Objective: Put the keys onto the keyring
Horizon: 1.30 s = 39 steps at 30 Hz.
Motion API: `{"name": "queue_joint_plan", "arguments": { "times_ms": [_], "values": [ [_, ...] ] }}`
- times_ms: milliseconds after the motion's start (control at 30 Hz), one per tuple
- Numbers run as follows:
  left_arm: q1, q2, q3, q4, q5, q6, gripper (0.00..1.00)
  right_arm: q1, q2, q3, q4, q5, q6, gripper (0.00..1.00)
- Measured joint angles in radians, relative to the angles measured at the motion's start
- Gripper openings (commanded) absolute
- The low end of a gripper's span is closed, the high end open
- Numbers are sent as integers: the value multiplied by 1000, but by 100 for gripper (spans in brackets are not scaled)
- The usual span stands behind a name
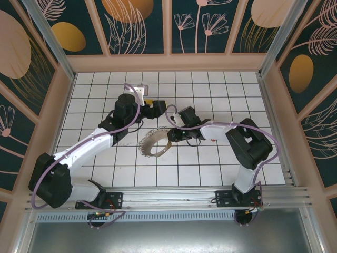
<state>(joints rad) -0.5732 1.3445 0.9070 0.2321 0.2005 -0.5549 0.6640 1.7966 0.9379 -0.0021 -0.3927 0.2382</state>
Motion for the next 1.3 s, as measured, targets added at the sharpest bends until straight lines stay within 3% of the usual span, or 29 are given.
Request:
{"name": "queue_joint_plan", "arguments": {
  "times_ms": [700, 933, 1300],
  "values": [
    [0, 0, 0, 0, 0, 0, 82, 0, 4, -4, -5, 9, -5, 19],
    [0, 0, 0, 0, 0, -5, 82, 0, 4, -4, -6, 11, -23, 0],
    [0, 0, 9, -1, 0, -8, 83, -17, -61, -7, -18, 0, -94, 0]
  ]
}}
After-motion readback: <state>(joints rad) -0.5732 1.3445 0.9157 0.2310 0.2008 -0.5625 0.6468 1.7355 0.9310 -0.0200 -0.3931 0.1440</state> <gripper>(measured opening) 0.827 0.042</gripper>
